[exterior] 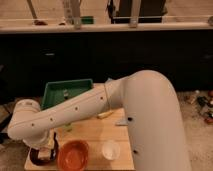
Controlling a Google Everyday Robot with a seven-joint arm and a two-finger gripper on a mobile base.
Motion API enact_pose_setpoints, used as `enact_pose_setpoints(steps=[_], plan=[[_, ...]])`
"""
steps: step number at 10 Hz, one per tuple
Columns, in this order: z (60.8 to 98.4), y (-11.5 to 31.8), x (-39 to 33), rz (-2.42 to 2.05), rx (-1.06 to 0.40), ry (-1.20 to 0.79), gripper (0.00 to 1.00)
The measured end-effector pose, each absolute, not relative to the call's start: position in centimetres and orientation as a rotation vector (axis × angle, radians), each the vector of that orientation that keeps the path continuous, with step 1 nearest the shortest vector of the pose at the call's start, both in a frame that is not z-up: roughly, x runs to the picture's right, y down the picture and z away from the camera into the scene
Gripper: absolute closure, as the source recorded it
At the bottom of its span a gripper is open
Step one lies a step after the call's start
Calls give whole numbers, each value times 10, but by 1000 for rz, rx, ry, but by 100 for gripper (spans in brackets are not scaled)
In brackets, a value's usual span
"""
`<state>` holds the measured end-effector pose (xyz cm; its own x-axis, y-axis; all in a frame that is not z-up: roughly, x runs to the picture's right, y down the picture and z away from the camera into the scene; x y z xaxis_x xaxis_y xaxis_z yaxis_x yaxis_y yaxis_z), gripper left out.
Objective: Wipe purple bowl with eraser
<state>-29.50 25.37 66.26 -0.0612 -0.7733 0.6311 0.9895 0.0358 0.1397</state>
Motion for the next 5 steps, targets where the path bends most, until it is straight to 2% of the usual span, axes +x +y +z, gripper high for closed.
enact_pose_setpoints(steps=[5], plan=[[667, 262, -323, -1548, -419, -698, 100]])
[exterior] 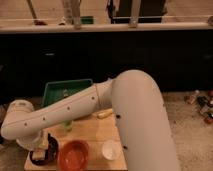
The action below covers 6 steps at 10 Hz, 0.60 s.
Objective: Wipe purple bowl with eraser
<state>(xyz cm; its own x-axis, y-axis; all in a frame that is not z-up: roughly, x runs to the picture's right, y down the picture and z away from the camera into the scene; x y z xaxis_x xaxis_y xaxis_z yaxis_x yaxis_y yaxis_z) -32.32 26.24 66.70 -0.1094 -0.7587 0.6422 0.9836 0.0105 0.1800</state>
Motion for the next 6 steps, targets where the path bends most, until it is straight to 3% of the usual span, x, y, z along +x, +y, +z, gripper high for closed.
enact_pose_setpoints(steps=[6], plan=[[654, 273, -312, -1558, -424, -698, 100]])
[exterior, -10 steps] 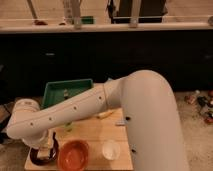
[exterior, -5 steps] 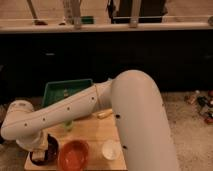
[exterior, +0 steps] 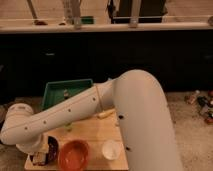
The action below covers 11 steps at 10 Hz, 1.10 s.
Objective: Wipe purple bowl with eraser
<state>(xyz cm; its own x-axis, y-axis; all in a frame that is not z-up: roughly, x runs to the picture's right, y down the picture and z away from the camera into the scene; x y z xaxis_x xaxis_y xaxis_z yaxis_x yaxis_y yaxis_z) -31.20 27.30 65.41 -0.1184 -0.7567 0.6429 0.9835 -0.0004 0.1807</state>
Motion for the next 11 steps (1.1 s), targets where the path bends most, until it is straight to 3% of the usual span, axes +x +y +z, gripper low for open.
enact_pose_setpoints(steps=[11], plan=[[679, 259, -311, -1547, -415, -668, 100]])
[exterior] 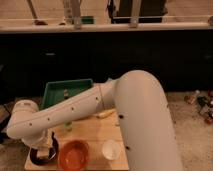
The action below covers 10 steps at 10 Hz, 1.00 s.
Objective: Wipe purple bowl with eraser
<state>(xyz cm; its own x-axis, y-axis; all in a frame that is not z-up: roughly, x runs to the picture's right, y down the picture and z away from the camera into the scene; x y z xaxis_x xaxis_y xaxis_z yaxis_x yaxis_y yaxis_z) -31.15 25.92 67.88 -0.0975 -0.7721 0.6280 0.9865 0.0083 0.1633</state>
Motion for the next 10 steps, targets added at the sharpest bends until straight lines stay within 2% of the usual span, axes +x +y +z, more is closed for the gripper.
enact_pose_setpoints(steps=[5, 10], plan=[[668, 270, -341, -1600, -379, -735, 100], [664, 284, -324, -1617, -434, -751, 100]])
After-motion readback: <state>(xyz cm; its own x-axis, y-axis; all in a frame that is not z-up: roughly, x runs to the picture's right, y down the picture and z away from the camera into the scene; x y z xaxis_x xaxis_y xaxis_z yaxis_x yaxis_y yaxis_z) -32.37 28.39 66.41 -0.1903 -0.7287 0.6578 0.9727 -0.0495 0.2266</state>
